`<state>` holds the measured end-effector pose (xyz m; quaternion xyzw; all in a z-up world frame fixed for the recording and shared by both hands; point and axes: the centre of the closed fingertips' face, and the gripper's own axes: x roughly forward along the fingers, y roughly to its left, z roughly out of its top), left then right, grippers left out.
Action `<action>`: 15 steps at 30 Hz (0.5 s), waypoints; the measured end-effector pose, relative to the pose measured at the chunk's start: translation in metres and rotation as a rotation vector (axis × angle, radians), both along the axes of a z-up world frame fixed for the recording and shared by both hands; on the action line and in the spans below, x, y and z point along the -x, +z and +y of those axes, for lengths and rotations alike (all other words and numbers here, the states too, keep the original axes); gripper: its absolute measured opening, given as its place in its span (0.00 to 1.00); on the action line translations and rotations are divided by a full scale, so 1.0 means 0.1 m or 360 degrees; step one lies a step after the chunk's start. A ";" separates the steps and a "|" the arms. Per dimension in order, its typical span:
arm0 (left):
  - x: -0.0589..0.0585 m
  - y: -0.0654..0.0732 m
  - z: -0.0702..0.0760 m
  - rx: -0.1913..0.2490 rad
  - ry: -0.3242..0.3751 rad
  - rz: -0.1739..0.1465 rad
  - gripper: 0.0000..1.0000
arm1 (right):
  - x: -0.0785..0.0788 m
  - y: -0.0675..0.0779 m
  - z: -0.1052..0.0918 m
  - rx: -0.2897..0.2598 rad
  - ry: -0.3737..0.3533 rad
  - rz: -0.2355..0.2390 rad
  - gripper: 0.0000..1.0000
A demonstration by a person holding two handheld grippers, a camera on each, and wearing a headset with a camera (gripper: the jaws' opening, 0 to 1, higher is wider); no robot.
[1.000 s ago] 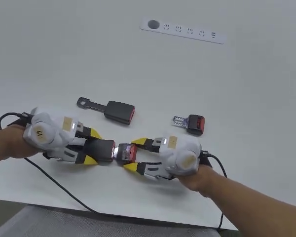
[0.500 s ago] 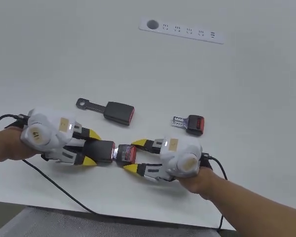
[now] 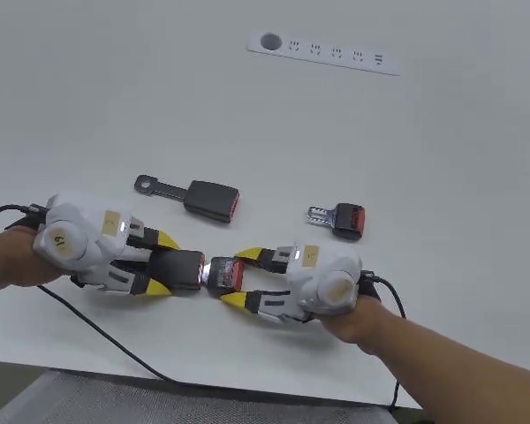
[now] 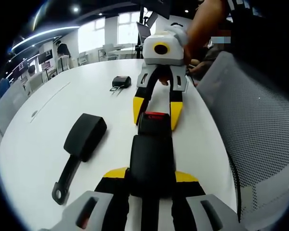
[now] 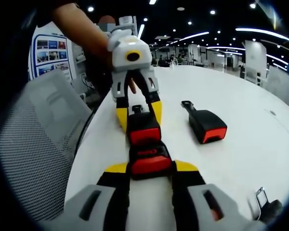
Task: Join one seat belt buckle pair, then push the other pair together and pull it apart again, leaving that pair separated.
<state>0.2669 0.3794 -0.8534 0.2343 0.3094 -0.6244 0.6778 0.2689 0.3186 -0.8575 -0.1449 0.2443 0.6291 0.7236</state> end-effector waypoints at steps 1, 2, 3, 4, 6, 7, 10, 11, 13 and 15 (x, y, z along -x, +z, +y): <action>0.00 0.00 0.00 0.0000 0.0001 0.0002 0.34 | 0.00 0.00 0.00 0.0000 -0.0001 0.0001 0.33; 0.00 0.00 0.00 0.0000 0.0001 0.0006 0.34 | 0.00 0.00 0.00 0.0002 -0.0001 0.0000 0.33; 0.00 0.00 0.00 0.0000 0.0000 0.0007 0.34 | 0.00 0.00 0.00 0.0002 -0.0001 -0.0001 0.33; 0.00 0.00 0.00 -0.0002 -0.0003 0.0005 0.34 | 0.00 0.00 0.00 0.0003 -0.0002 0.0000 0.33; 0.00 0.00 0.00 -0.0005 -0.0003 0.0003 0.34 | 0.00 0.00 0.00 0.0009 0.0001 -0.0004 0.34; 0.00 0.00 0.00 -0.0005 -0.0002 0.0002 0.34 | 0.00 0.00 0.00 0.0008 -0.0002 -0.0002 0.34; 0.00 0.00 0.00 -0.0008 -0.0001 0.0004 0.34 | 0.00 0.00 0.00 0.0007 -0.0009 0.0003 0.34; 0.00 0.00 0.01 -0.0010 0.0001 0.0007 0.34 | 0.00 0.00 0.00 0.0007 -0.0009 0.0003 0.34; 0.00 0.00 0.00 -0.0019 -0.0002 0.0009 0.34 | 0.00 0.00 0.00 0.0005 -0.0008 0.0006 0.34; 0.00 0.00 0.00 -0.0030 -0.0005 0.0007 0.34 | 0.00 0.00 0.00 0.0003 -0.0010 0.0017 0.34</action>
